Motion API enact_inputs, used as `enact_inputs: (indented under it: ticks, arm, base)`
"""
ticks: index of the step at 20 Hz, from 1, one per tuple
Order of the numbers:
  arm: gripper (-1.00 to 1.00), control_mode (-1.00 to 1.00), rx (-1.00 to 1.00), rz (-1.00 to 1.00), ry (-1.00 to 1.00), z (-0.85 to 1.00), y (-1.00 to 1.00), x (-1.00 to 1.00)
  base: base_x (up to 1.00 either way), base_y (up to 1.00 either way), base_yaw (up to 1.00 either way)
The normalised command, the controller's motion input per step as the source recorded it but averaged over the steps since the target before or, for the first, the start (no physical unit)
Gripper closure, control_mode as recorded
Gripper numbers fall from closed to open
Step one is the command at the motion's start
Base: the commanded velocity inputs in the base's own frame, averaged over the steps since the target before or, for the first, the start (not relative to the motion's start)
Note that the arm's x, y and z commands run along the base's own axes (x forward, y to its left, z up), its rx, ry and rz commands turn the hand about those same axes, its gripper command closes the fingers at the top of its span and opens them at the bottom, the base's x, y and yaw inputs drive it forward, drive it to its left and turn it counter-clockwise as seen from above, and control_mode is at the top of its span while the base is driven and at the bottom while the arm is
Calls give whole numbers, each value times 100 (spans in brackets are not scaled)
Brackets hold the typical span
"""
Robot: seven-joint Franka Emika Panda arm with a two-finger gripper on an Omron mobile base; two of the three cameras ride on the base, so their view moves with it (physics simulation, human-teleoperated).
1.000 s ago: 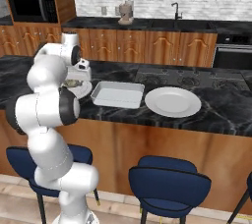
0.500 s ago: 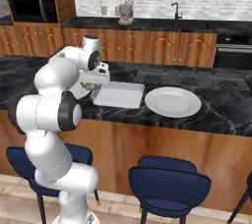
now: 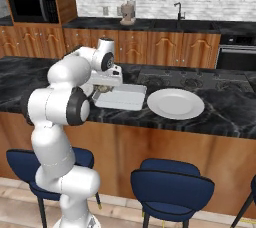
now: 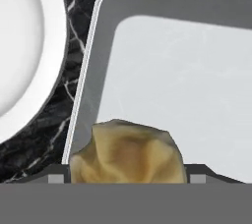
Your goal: Place two dumplings into each of the tupperware containers and then place the containers in the fridge.
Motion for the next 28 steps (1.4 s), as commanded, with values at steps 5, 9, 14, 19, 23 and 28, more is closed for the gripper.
enact_inputs:
  ticks: [5,9,14,19,23,28]
  arm:
    - [100,-100,0,0,9,-39,-4,6]
    - [-100,-100,0,0,5,-13,-1,5]
    - [-100,-100,0,0,1,0,0,4]
    - [-100,-100,0,0,0,5,0,0]
    - [-100,-100,0,-1,0,45,21,-8]
    - [-100,-100,-1,0,0,14,83,-27]
  base:
    - [0,0,0]
    - [0,0,0]
    - [0,0,0]
    - [0,0,0]
    - [0,0,0]
    - [0,0,0]
